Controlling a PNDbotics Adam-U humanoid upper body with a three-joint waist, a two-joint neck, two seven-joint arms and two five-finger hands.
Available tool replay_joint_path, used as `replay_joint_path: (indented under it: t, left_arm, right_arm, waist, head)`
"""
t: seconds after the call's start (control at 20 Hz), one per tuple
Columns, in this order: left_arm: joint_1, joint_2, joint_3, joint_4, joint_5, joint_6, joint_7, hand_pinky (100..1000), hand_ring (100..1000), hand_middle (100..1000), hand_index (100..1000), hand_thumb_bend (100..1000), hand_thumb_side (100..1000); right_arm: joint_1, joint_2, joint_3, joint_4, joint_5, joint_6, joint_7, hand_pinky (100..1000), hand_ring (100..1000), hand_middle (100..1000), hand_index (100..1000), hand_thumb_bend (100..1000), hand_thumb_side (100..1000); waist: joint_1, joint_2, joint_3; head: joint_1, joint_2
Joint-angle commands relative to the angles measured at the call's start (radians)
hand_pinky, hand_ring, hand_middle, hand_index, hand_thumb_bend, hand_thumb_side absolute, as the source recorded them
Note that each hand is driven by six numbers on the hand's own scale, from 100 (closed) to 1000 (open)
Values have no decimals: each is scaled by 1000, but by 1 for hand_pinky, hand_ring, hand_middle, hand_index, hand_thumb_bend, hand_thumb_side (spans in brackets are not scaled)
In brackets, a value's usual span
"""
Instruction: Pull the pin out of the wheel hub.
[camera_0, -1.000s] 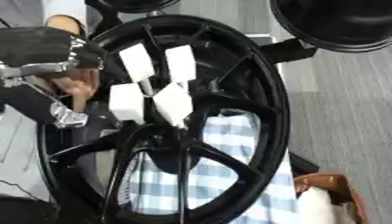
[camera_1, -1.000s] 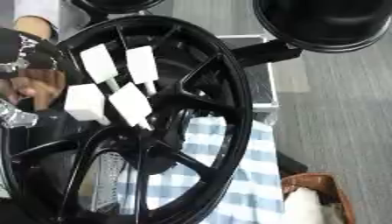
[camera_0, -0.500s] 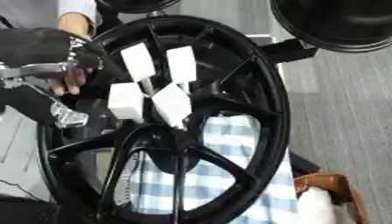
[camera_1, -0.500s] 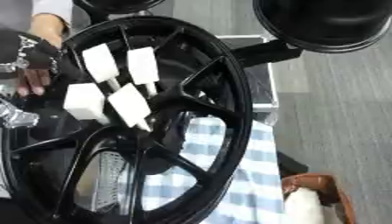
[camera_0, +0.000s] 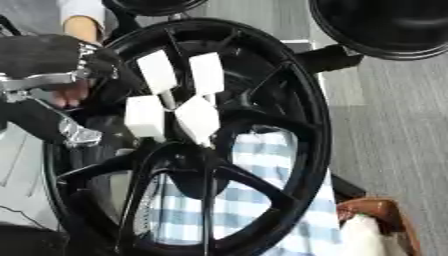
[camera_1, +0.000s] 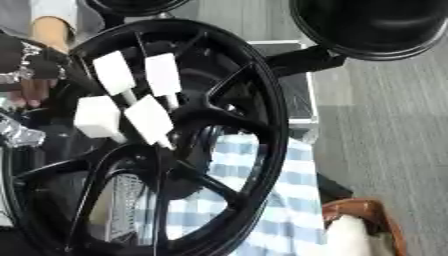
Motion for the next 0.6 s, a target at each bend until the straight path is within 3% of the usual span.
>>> replay_joint_path:
  t: [0.05,0.6]
  left_arm:
    - [-4,41,6,-10,-6,19,24,783,714,711,882,348,770]
    - [-6,37,-11,-10,7,39,34,770,690,703,885,347,771]
  right_arm:
    - [-5,-9,-3,-12,-6,2,2,701,531,421,760,100,632]
    - [-5,-6,-2,-12,-10,2,6,702,530,420,759,100,649]
  waist:
    - [1,-17,0]
    - [2,-13,-1]
  head:
    - [2,5]
    - [1,5]
